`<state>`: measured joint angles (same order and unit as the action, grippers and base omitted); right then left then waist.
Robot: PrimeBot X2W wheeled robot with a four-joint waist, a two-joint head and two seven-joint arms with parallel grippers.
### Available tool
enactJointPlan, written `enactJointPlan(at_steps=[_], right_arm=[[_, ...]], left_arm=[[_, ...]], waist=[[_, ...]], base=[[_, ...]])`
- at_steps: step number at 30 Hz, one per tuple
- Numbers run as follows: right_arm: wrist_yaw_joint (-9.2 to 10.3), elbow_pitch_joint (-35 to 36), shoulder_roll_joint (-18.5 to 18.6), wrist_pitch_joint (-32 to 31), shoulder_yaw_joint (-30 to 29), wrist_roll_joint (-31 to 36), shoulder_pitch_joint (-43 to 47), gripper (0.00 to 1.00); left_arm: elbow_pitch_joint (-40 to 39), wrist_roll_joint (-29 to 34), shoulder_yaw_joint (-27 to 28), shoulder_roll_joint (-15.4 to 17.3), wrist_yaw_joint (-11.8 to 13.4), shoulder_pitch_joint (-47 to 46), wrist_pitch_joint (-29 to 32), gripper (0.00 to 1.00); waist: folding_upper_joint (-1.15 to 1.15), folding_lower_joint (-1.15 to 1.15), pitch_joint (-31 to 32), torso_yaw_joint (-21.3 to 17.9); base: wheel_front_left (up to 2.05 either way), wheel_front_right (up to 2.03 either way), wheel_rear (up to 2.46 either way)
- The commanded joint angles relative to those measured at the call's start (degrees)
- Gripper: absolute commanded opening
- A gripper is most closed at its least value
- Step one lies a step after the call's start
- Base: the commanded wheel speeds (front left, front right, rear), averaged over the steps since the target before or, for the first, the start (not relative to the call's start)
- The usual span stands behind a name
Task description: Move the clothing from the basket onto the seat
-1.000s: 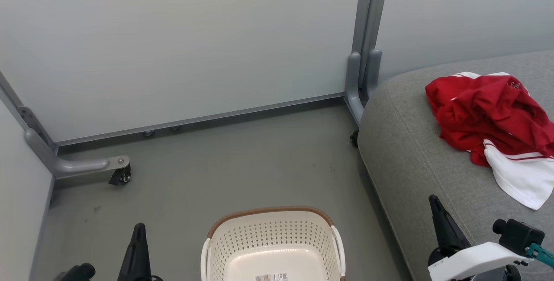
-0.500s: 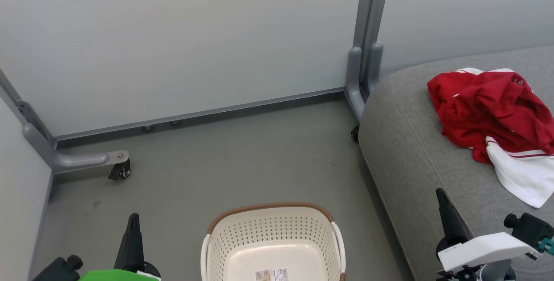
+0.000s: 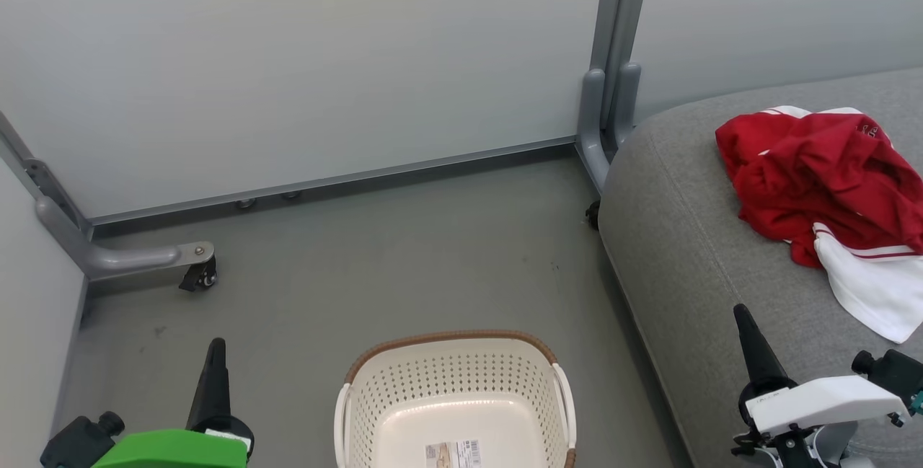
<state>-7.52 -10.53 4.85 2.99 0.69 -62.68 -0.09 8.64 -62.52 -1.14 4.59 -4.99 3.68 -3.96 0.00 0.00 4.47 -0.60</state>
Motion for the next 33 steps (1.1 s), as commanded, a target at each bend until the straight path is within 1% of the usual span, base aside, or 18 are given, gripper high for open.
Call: enactJointPlan(at_steps=[1,33], right_arm=[[0.02,0.2,0.2,-0.5,-0.5,-1.7,-1.6,0.00],[0.03,-1.9,-0.4,-5.0,-3.5,-18.4,-4.4,0.00]], left_arm=[[-0.2,-1.9,0.5,0.6,-0.3,-1.9,0.4,0.00],[3.0,-19.2,3.1,0.4,-1.7,-6.7,5.0,0.00]], waist=[[0.00,0.00,-0.1,0.0],[0.00,0.00,-2.4,0.3]], base=[[0.00,0.00,0.00],[0.00,0.00,0.00]])
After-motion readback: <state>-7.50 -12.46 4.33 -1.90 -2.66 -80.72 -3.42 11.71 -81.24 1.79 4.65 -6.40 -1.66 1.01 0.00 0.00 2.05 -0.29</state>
